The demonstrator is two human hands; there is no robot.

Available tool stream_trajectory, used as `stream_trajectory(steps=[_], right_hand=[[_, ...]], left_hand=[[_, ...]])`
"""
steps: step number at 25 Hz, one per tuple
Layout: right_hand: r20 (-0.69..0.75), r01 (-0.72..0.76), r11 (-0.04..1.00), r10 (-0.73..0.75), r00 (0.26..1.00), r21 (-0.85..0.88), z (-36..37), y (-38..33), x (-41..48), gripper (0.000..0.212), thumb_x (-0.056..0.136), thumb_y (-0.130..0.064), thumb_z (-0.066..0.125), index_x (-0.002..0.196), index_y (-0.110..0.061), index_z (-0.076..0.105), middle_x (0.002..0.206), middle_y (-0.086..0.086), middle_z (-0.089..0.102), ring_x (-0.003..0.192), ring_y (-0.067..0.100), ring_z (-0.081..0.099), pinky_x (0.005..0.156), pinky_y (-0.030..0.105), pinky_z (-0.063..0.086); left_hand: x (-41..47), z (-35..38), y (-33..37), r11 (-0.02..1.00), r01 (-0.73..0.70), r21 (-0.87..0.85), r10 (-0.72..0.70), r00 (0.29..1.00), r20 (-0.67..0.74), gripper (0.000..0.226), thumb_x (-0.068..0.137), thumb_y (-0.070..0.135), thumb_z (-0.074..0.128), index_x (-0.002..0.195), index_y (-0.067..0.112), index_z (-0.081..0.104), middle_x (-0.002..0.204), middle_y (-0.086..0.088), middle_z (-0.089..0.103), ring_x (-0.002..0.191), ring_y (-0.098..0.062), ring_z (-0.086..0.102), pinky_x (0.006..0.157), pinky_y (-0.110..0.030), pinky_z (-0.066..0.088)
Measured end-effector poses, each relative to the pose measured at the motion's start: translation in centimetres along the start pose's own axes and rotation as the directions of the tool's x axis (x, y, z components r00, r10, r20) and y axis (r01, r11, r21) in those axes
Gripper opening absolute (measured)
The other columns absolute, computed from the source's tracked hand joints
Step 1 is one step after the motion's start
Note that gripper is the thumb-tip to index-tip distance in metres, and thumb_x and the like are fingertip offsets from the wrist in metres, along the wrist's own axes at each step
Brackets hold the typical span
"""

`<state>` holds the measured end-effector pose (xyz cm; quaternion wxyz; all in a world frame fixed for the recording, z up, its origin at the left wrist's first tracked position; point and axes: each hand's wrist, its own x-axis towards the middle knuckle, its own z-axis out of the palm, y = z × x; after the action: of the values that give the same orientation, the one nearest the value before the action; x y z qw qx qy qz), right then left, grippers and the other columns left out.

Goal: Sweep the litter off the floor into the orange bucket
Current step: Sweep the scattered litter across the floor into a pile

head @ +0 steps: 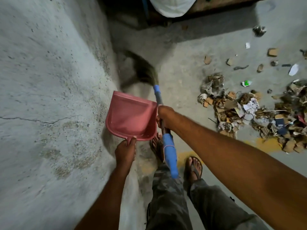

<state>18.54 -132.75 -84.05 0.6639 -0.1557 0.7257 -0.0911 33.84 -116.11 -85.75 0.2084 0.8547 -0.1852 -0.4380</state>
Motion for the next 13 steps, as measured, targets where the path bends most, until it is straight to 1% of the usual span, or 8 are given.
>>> stream_trajectory(steps=[2,3,4,6,7,9,11,13], right_hand=[[-0.156,0.016,0.999,-0.021,0.988,-0.033,1.8,0.9,0.9,0.068,0.08,-0.072,0.043,0.093,-0.008,0.062,0.091,0.024,0.072,0.077,0.036,0.071,0.072,0.044,0.059],[-0.187,0.025,0.999,-0.032,0.982,-0.044,2.4,1.1,1.2,0.081,0.072,-0.079,0.039,0.098,-0.006,0.064,0.1,0.025,0.073,0.083,0.039,0.072,0.076,0.048,0.059],[-0.184,0.045,0.997,-0.056,0.981,-0.067,2.5,0.9,1.4,0.084,0.074,-0.079,0.04,0.101,-0.004,0.066,0.099,0.025,0.073,0.08,0.038,0.073,0.071,0.047,0.06],[-0.124,0.079,0.985,-0.099,0.987,-0.154,2.3,-0.9,1.9,0.067,0.093,-0.065,0.047,0.093,-0.001,0.066,0.08,0.02,0.071,0.055,0.031,0.067,0.049,0.034,0.053],[-0.08,0.092,0.976,-0.109,0.991,-0.196,2.0,-2.1,2.4,0.06,0.098,-0.058,0.05,0.088,-0.001,0.065,0.072,0.018,0.068,0.046,0.027,0.061,0.043,0.029,0.047],[-0.035,0.083,0.976,-0.092,0.995,-0.203,1.1,-4.2,3.9,0.055,0.102,-0.05,0.052,0.077,-0.002,0.062,0.061,0.015,0.062,0.039,0.024,0.053,0.041,0.025,0.041],[-0.042,0.002,0.997,-0.005,0.999,-0.078,-0.5,-5.4,5.7,0.051,0.103,-0.046,0.052,0.072,-0.005,0.057,0.056,0.014,0.056,0.04,0.024,0.049,0.044,0.026,0.039],[-0.141,-0.111,0.99,0.122,0.982,0.083,-2.8,-5.6,6.7,0.048,0.103,-0.046,0.05,0.078,-0.005,0.056,0.057,0.013,0.055,0.042,0.024,0.048,0.045,0.027,0.039]], left_hand=[[1.8,-0.2,1.2,1.0,-0.006,0.004,0.006,1.0,0.012,0.054,0.071,0.072,0.06,0.057,0.02,0.059,0.051,0.001,0.057,0.053,-0.024,0.053,0.063,-0.043,0.046],[2.7,-0.3,1.8,1.0,-0.012,0.024,0.012,1.0,0.01,0.053,0.071,0.073,0.06,0.056,0.022,0.061,0.053,0.0,0.058,0.056,-0.026,0.054,0.064,-0.047,0.049],[3.7,-0.4,2.3,0.999,-0.025,0.044,0.024,1.0,0.014,0.054,0.072,0.073,0.06,0.056,0.022,0.061,0.054,-0.001,0.059,0.058,-0.027,0.055,0.066,-0.051,0.053],[5.5,-0.5,3.6,0.996,-0.041,0.079,0.039,0.999,0.026,0.055,0.073,0.073,0.059,0.057,0.021,0.06,0.058,-0.002,0.06,0.061,-0.029,0.057,0.07,-0.055,0.056],[6.1,-0.4,4.4,0.995,-0.047,0.088,0.044,0.998,0.034,0.053,0.073,0.072,0.059,0.057,0.022,0.06,0.058,-0.002,0.06,0.062,-0.031,0.058,0.071,-0.056,0.057],[7.6,-0.2,5.7,0.992,-0.046,0.113,0.042,0.998,0.043,0.055,0.072,0.073,0.058,0.058,0.02,0.059,0.059,-0.006,0.062,0.066,-0.038,0.063,0.072,-0.055,0.058],[8.8,0.3,7.4,0.986,-0.061,0.154,0.053,0.997,0.058,0.06,0.07,0.075,0.058,0.061,0.016,0.06,0.064,-0.012,0.066,0.071,-0.042,0.068,0.073,-0.054,0.058],[9.5,1.1,9.2,0.98,-0.091,0.178,0.076,0.993,0.092,0.064,0.07,0.077,0.056,0.064,0.014,0.063,0.064,-0.011,0.067,0.071,-0.041,0.068,0.072,-0.052,0.059]])
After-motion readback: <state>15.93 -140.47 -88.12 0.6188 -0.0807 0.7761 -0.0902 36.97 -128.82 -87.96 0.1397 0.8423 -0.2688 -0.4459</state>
